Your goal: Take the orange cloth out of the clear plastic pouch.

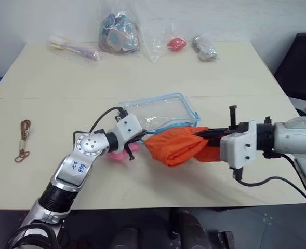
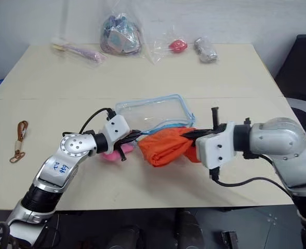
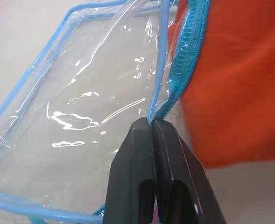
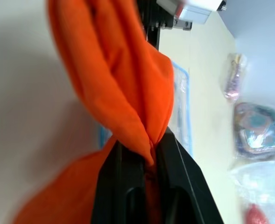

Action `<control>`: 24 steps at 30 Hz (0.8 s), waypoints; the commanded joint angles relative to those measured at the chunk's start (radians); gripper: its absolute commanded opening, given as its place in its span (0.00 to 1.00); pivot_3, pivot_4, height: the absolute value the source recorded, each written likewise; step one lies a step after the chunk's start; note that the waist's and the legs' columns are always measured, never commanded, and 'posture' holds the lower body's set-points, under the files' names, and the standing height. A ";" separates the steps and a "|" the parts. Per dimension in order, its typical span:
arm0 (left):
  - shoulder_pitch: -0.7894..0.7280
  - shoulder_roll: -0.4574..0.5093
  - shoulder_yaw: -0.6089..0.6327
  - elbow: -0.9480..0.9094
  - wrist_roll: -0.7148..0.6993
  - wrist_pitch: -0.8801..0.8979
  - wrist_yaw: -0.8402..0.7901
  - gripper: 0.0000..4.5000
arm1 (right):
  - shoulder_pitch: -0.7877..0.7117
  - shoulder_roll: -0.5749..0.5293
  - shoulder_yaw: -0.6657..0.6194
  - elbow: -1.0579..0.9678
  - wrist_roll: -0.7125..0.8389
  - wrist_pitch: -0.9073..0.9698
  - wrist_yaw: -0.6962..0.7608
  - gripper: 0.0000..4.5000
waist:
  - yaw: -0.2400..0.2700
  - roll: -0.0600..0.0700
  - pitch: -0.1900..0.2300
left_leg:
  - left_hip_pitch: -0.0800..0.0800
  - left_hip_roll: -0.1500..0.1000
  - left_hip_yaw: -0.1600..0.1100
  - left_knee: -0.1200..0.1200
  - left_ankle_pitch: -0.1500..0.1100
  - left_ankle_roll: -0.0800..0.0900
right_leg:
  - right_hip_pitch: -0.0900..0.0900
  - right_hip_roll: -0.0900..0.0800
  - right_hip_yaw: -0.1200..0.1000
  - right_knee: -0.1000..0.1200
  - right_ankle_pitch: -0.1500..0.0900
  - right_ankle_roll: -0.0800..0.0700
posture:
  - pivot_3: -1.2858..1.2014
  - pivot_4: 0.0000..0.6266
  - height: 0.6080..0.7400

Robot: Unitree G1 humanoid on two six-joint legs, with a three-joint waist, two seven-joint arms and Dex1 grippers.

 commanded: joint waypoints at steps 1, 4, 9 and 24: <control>0.003 -0.002 0.025 -0.004 0.005 -0.008 -0.001 0.00 | 0.002 -0.054 -0.140 -0.035 0.192 0.144 0.037 0.00 | 0.007 0.000 0.000 | 0.000 0.000 0.000 0.000 0.000 0.000 | 0.000 0.000 0.000 0.000 0.000 0.000 | 0.52 0.24 1.00; 0.009 0.003 0.025 -0.007 -0.002 -0.009 -0.017 0.00 | -0.049 -0.095 -0.202 0.059 0.228 0.202 0.056 0.00 | 0.011 0.000 0.000 | 0.000 0.000 0.001 0.000 0.000 0.000 | 0.000 0.000 0.001 0.000 0.001 0.000 | 0.52 0.24 1.00; 0.038 0.066 0.063 -0.064 -0.050 -0.016 -0.109 0.28 | -0.215 -0.177 -0.159 0.439 -0.006 -0.014 0.048 0.00 | 0.009 0.000 0.000 | 0.000 0.000 0.003 -0.001 0.000 0.001 | 0.000 0.000 0.002 -0.001 0.001 0.000 | 0.52 0.24 1.00; 0.073 0.375 0.487 -0.189 -0.639 0.206 -0.520 0.91 | -0.011 -0.149 -0.042 1.056 -0.667 -0.696 -0.764 0.00 | 0.001 0.001 0.001 | -0.001 0.006 0.003 -0.002 0.000 -0.001 | -0.001 -0.001 -0.001 -0.002 0.000 -0.001 | 0.52 0.24 1.00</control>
